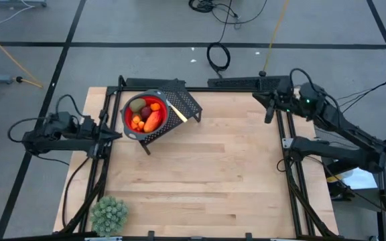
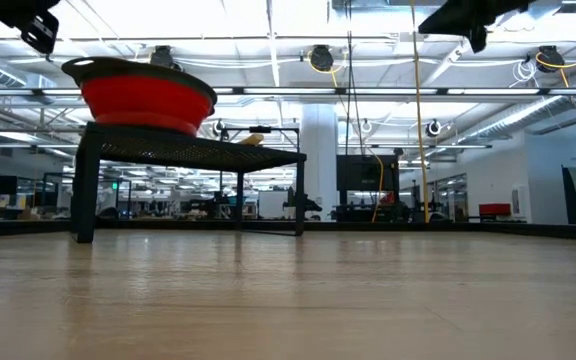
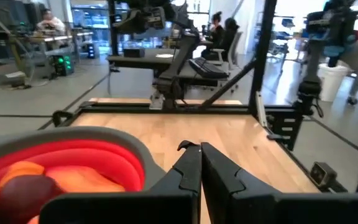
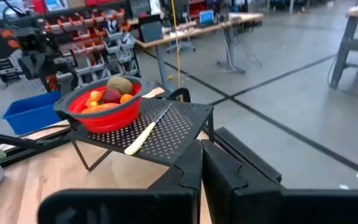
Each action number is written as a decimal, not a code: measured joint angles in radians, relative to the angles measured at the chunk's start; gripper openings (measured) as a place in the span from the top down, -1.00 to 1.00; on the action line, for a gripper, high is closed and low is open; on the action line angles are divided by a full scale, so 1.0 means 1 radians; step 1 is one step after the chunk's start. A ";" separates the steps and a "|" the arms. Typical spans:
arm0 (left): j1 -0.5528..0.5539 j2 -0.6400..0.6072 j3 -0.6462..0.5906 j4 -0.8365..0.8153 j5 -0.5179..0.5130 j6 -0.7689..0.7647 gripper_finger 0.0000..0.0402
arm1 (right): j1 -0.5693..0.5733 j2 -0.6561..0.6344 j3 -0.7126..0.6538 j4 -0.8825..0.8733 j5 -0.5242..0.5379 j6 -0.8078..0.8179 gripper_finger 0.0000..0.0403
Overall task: Pick & Place Fruit
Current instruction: Return to Home Position
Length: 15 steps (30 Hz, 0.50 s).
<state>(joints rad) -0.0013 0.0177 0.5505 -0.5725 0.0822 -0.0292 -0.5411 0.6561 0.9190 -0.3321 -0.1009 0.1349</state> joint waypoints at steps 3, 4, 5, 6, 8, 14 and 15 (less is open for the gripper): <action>0.000 0.000 -0.028 0.063 0.068 -0.006 0.96 | 0.000 -0.061 -0.068 0.036 0.000 -0.006 1.00; 0.000 0.000 -0.041 0.090 0.098 -0.007 0.96 | 0.000 -0.078 -0.085 0.044 0.000 -0.008 1.00; 0.000 0.000 -0.056 0.110 0.122 -0.010 0.96 | 0.000 -0.095 -0.102 0.056 0.000 -0.013 1.00; -0.001 0.000 -0.071 0.123 0.136 -0.019 0.96 | 0.000 -0.111 -0.117 0.063 0.000 -0.017 1.00; -0.001 0.000 -0.102 0.155 0.146 -0.046 0.96 | 0.000 -0.136 -0.142 0.070 0.003 -0.019 1.00; -0.010 0.001 -0.175 0.248 0.190 -0.107 0.96 | 0.000 -0.187 -0.180 0.070 0.050 -0.047 1.00; -0.018 0.000 -0.178 0.256 0.193 -0.117 0.96 | 0.000 -0.193 -0.183 0.069 0.049 -0.058 1.00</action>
<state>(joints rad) -0.0191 0.0181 0.3722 -0.3165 0.2756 -0.1460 -0.5415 0.4633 0.7359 -0.2626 -0.0521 0.0765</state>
